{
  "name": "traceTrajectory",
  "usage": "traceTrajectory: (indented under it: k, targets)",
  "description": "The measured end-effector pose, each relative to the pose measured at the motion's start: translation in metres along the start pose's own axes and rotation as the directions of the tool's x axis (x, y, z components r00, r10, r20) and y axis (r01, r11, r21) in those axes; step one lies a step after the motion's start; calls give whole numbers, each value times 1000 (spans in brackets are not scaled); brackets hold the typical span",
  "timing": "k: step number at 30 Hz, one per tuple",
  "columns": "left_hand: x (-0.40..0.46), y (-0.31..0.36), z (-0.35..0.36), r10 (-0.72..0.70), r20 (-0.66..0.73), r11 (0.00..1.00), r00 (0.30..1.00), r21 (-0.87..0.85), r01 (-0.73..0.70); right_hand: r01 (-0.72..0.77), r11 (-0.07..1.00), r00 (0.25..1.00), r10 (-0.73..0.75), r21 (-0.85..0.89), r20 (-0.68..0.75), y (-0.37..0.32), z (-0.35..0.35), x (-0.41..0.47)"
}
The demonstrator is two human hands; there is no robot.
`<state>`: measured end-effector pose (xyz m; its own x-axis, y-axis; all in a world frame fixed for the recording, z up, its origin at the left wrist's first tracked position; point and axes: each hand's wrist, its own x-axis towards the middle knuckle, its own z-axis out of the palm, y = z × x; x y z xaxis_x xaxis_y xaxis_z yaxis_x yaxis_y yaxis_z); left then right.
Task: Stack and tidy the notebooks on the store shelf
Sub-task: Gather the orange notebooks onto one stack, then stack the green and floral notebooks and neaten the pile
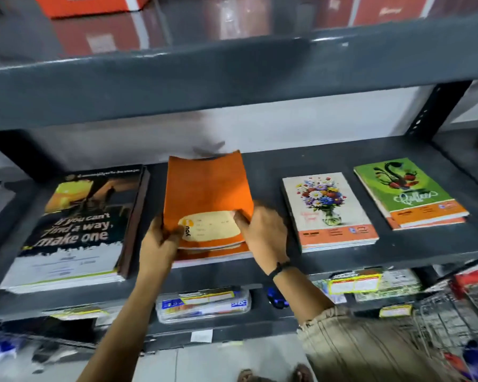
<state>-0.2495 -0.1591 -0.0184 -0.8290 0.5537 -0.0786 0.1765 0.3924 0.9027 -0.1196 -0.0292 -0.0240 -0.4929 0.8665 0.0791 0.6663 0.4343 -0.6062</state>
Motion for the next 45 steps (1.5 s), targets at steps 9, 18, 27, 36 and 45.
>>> traceTrajectory:
  k: [9, 18, 27, 36, 45]
  targets:
    - [-3, -3, 2, 285, -148, 651, 947, 755, -78, 60, 958, 989, -95, -281, -112, 22, 0, -4]
    - [-33, 86, 182, 401, 316, 914, 860, -82, -397, -264, 955, 921, 209, -132, -328, 179, -123, 56]
    - [-61, 150, 369, -33, 634, 992, 772, -73, 102, -409, 890, 912, 402, -204, -78, 320, -178, 87]
    - [-74, 157, 381, -160, 524, 878, 836, -311, 363, -326, 944, 922, 331, 58, -199, 336, -162, 89]
    - [-69, 150, 290, 24, 385, 903, 923, -405, 145, -238, 968, 923, 250, 78, -294, 242, -162, 53]
